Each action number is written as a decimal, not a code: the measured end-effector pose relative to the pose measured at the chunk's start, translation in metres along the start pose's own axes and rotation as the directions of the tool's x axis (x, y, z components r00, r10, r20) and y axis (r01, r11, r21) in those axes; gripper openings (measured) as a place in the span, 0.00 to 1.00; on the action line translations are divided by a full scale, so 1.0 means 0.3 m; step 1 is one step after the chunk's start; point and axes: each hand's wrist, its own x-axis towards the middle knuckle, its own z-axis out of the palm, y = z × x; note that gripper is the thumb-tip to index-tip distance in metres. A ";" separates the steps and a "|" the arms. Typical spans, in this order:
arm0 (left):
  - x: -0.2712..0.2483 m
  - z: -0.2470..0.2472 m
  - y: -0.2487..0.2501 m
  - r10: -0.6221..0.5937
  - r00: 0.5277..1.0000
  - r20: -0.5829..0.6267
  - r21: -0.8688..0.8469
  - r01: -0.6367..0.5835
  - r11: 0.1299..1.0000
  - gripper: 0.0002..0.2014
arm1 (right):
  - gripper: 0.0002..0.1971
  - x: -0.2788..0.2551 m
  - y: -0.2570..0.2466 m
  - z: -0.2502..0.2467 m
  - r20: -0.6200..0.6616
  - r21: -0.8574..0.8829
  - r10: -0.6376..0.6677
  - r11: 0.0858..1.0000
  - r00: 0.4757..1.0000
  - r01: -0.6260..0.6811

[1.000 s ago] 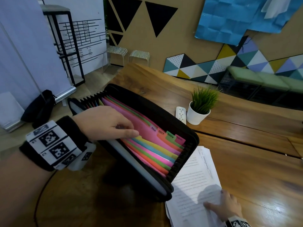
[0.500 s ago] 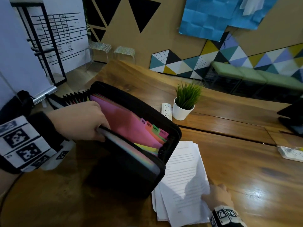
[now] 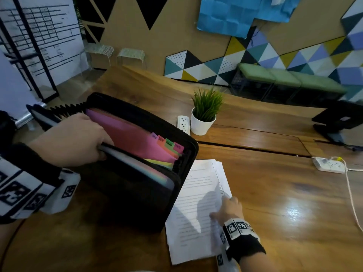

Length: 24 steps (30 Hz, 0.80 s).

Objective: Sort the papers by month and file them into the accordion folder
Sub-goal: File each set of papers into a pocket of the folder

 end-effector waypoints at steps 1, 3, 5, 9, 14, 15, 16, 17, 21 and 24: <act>0.002 0.004 0.000 -0.012 1.000 -0.011 -0.006 0.012 1.000 0.11 | 0.32 0.005 -0.007 -0.008 -0.001 -0.029 0.005 1.000 1.000 -0.005; 0.004 0.007 0.003 -0.024 0.999 -0.025 -0.020 0.023 1.000 0.10 | 0.37 0.016 -0.016 -0.028 0.025 -0.047 0.021 0.999 0.999 -0.019; 0.004 0.009 0.007 -0.030 0.999 -0.034 -0.021 0.029 0.999 0.09 | 0.39 0.030 -0.016 -0.040 0.043 -0.067 0.035 0.997 0.998 -0.032; -0.004 0.008 0.015 -0.064 0.997 -0.049 -0.049 0.062 0.997 0.09 | 0.38 0.041 -0.003 -0.052 0.039 -0.083 0.051 0.995 0.998 -0.047; -0.016 0.012 0.017 -0.098 0.993 -0.067 -0.104 0.090 0.990 0.08 | 0.36 0.048 0.001 -0.064 0.056 -0.058 0.055 0.997 0.997 -0.051; -0.019 0.013 0.019 -0.098 0.993 -0.072 -0.105 0.090 0.990 0.08 | 0.35 0.043 -0.005 -0.060 0.051 -0.056 0.047 0.997 0.998 -0.044; -0.022 0.014 0.020 -0.101 0.992 -0.079 -0.109 0.092 0.990 0.09 | 0.34 0.043 -0.009 -0.054 0.046 -0.050 0.039 0.998 0.998 -0.037; -0.024 0.015 0.021 -0.106 0.991 -0.086 -0.112 0.096 0.989 0.09 | 0.33 0.040 -0.014 -0.050 0.047 -0.046 0.037 0.998 0.998 -0.035; -0.032 0.019 0.022 -0.142 0.985 -0.095 -0.133 0.128 0.983 0.09 | 0.33 0.037 -0.018 -0.056 0.056 -0.069 0.052 0.996 0.997 -0.048; -0.030 0.019 0.020 -0.142 0.985 -0.103 -0.133 0.128 0.983 0.09 | 0.33 0.038 -0.023 -0.064 0.053 -0.107 0.020 0.994 0.998 -0.014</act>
